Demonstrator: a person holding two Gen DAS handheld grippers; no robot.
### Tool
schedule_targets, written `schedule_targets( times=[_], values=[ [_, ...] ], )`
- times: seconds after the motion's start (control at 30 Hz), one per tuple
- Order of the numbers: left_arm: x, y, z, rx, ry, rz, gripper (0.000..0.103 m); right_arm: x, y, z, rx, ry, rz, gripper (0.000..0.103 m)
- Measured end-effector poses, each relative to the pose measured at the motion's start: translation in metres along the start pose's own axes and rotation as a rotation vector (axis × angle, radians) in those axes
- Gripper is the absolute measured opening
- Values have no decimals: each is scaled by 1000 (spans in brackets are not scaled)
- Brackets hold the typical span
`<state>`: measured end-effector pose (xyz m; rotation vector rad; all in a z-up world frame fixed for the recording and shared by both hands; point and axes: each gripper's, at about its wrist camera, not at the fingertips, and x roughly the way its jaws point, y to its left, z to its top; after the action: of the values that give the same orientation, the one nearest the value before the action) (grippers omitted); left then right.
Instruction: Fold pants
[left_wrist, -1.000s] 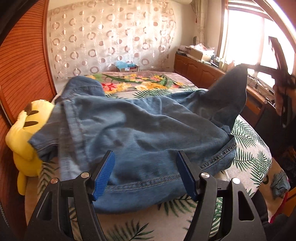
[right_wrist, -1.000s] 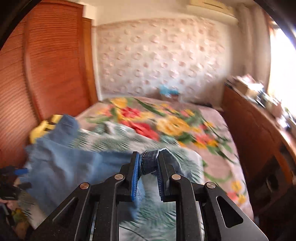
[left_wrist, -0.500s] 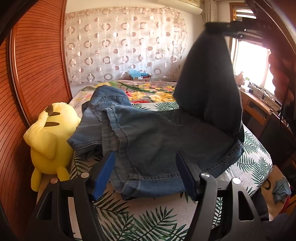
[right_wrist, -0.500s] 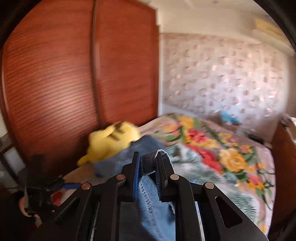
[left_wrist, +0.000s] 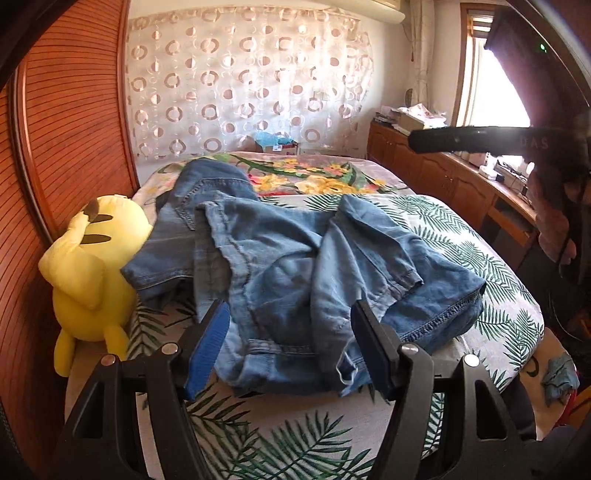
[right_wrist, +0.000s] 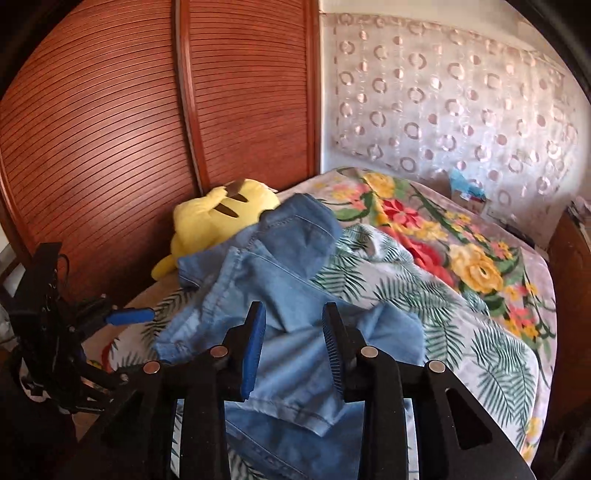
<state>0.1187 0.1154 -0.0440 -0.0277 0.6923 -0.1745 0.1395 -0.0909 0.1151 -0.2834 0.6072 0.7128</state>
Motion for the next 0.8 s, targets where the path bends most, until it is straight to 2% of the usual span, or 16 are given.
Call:
schedule_targets(
  times=[0.1,0.3,0.37,0.47,0.5,0.53,0.6,0.7,0.8],
  values=[
    [5,-12,-1,18,11,-21,69,8,-3,-2,21,5,-23,33],
    [24,-33,-9,89,63,-61,68,19,-10,-31,51,23,-61,33],
    [35,-35,-13,99,95,-62,64,21,-13,-42,68,33,-71,33],
    [46,-35,-17,115,131,-26,54,27,-19,-59,101,50,-79,33],
    [47,-34,-18,117,134,-19,44,30,-19,-64,111,58,-81,33],
    [47,-31,-19,111,131,-5,30,31,-20,-67,121,64,-82,33],
    [44,-21,-19,78,112,15,17,32,-21,-75,141,69,-83,33],
    [40,-1,-21,6,117,35,17,30,-21,-82,165,73,-83,33],
    [35,5,-23,-2,122,49,17,33,-22,-90,177,73,-85,33]
  ],
)
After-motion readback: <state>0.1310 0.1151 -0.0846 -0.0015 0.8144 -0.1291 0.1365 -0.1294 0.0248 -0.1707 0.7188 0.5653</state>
